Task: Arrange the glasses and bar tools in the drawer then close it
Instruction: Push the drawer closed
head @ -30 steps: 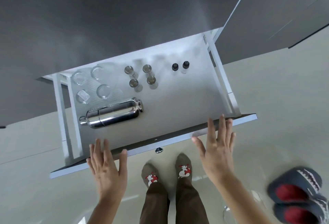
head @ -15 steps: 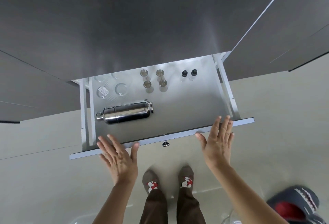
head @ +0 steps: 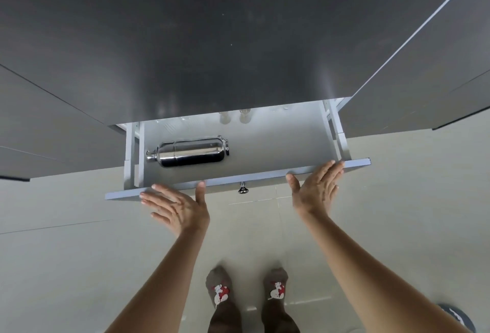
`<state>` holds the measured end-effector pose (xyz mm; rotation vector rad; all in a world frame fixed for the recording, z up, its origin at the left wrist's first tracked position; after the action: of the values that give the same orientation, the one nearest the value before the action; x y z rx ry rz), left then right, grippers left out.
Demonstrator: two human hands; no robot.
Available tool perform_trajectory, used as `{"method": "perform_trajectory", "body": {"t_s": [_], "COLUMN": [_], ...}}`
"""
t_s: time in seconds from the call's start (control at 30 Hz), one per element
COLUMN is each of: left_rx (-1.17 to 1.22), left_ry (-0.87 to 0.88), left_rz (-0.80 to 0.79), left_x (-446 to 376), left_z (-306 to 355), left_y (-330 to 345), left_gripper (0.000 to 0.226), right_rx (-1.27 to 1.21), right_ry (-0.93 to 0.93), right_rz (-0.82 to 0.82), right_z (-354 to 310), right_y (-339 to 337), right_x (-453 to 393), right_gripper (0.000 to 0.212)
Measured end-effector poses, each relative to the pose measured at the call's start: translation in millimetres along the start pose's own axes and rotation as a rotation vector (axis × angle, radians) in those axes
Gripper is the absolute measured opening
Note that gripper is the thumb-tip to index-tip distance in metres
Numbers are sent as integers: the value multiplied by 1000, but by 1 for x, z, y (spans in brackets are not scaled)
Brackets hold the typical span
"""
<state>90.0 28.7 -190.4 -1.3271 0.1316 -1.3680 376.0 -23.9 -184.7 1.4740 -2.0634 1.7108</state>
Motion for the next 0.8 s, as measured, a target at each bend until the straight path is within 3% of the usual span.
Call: {"method": "perform_trajectory", "body": {"t_s": [0.3,0.8], "left_rx": [65,-140], "left_ry": [0,127], "left_rz": [-31,-200], "left_x": [-31,-72], "left_z": [33,59], "left_y": [-14,-40], "left_gripper": [107,95], "right_rx": [-16,-45], "right_ry": [-14,-174], "right_rz": [-8,-186], "right_z": [-33,-65], "right_y": [-13,-33], "right_x": [-32,-79], "right_gripper": [103,97]}}
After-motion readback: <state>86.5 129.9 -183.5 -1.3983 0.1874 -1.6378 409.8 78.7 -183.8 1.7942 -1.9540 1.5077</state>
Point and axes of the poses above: each hand's wrist, its own x-axis away from the middle knuckle, its own y-axis out of the palm, z = x × y, the point moved 6 cm from there along -x, towards the middle knuckle, and after that the axes turned 12 degrees about -z, right-handed, at the moved point
